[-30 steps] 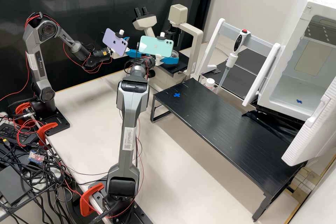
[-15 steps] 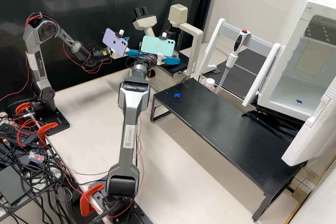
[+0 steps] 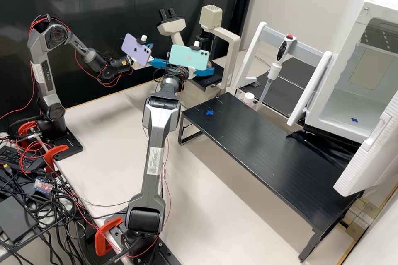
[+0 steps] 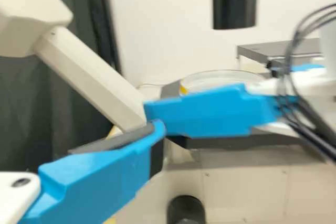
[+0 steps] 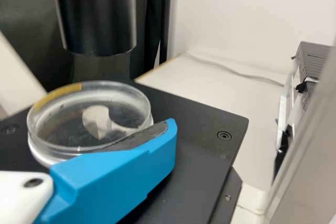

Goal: Move the petri dish to the bench

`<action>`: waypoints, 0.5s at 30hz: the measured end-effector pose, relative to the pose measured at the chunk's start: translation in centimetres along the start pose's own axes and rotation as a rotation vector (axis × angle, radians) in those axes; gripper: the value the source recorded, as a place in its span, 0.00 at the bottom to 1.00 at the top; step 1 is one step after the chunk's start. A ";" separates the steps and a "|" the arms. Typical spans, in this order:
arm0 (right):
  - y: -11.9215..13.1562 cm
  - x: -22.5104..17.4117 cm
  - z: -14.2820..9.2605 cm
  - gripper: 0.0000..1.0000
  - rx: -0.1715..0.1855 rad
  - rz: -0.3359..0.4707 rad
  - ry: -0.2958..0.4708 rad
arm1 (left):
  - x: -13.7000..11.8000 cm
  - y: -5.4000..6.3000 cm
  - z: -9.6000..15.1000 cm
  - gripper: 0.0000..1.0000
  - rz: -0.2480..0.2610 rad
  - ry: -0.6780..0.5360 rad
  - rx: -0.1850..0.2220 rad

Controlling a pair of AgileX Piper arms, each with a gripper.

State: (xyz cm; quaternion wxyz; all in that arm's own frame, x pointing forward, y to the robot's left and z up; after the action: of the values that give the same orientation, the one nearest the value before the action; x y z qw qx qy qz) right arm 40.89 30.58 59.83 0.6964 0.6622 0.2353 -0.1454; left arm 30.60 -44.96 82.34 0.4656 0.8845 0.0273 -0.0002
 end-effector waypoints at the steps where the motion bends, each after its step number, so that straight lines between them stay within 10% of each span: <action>1: 0.0 0.0 0.0 1.00 0.010 0.001 0.001 | 0.0 0.0 0.0 1.00 0.002 0.000 0.000; 15: 0.1 -0.4 -0.2 1.00 -0.033 0.074 -0.026 | 0.0 0.1 0.0 1.00 0.010 -0.002 0.001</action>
State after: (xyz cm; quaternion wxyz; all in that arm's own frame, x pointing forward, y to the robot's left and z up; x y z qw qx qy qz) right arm 40.57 30.77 60.09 0.7152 0.6567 0.2043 -0.1242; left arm 30.60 -45.03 82.40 0.4654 0.8848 0.0225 0.0010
